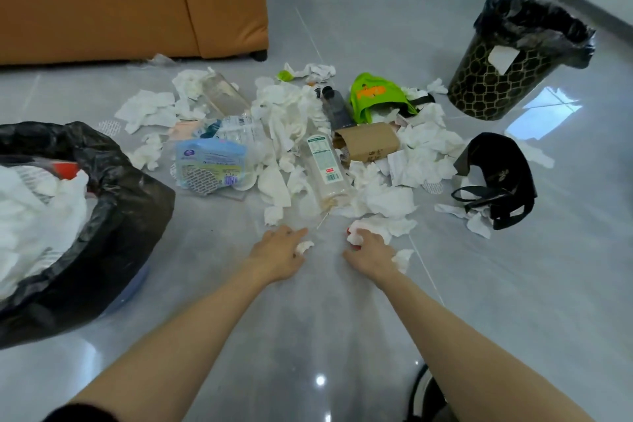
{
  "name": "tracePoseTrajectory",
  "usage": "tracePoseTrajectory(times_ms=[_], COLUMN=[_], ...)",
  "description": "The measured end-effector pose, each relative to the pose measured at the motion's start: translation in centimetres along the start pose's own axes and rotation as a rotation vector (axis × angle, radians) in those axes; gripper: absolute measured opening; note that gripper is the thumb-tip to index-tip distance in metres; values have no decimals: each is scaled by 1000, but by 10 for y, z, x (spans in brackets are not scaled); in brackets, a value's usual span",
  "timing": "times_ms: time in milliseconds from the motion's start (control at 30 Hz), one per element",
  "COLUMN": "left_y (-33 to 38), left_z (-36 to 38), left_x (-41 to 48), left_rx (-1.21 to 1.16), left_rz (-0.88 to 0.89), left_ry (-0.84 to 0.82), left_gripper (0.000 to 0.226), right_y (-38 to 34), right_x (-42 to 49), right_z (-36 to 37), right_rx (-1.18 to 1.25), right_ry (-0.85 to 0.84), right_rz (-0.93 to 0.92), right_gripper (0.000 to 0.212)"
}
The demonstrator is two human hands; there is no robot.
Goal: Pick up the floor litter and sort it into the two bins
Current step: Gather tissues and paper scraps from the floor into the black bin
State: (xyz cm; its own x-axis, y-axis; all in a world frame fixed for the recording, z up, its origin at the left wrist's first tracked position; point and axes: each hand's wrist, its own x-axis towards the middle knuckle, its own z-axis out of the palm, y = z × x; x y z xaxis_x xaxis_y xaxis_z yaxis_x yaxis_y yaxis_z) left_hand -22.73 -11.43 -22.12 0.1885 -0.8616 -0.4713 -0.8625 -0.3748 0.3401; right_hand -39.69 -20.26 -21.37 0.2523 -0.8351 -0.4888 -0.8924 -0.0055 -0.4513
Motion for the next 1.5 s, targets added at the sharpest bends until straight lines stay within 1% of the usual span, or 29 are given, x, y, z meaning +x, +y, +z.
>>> tracePoseTrajectory(times_ms=[133, 200, 300, 367, 500, 633, 667, 767, 833, 900, 967, 1000, 1033, 1100, 1167, 1233, 1367, 1433, 1500], left_y=[-6, -9, -15, -20, -28, -32, -34, -37, -38, -40, -41, -42, -42, -42, -44, -45, -44, -43, -43], left_z=[17, 22, 32, 40, 55, 69, 73, 84, 90, 93, 93, 93, 93, 93, 96, 102, 110, 112, 111], left_x=[-21, -31, -49, -64, -94, -128, -136, -157, -168, -175, -179, -180, -180, -180, -181, -182, -185, -186, -188], left_rx=[61, 49, 6, 7, -9, -105, -121, -155, -214, -302, -361, -370, -367, -343, -329, -321, -308, -330, -365], left_rz=[31, 33, 31, 25, 14, -44, -64, -83, -69, -74, -105, -117, -127, -139, -148, -155, -171, -169, -161], left_ry=[60, 77, 84, 96, 131, 129, 127, 135, 168, 211, 239, 245, 247, 239, 219, 198, 224, 229, 238], left_gripper=[46, 46, 50, 49, 50, 68, 65, 39, 32, 29, 28, 30, 33, 40, 44, 42, 27, 22, 20], right_y=[-13, -19, -23, -25, -14, -9, -9, -9, -12, -15, -17, -19, -20, -22, -21, -17, -10, -9, -11], right_x=[-22, -32, -47, -64, -88, -114, -119, -128, -134, -136, -137, -138, -139, -141, -142, -143, -145, -145, -143], right_z=[28, 44, 59, 62, 71, 78, 79, 81, 76, 70, 67, 65, 64, 66, 75, 88, 100, 100, 96], right_rx=[-133, -146, -151, -100, -9, 71, 84, 62, 78, 97, 38, -12, -69, -227, -375, -421, -470, -441, -347], right_ry=[-35, -77, -118, -151, -192, -264, -283, -316, -259, -123, -12, -7, -44, -190, -292, -303, -239, -211, -192], right_rz=[-136, -196, -236, -260, -324, -304, -293, -322, -329, -350, -423, -460, -484, -511, -493, -465, -486, -497, -481], right_gripper=[51, 47, 45, 40, 38, 36, 34, 29, 23, 21, 27, 34, 44, 65, 74, 68, 45, 35, 29])
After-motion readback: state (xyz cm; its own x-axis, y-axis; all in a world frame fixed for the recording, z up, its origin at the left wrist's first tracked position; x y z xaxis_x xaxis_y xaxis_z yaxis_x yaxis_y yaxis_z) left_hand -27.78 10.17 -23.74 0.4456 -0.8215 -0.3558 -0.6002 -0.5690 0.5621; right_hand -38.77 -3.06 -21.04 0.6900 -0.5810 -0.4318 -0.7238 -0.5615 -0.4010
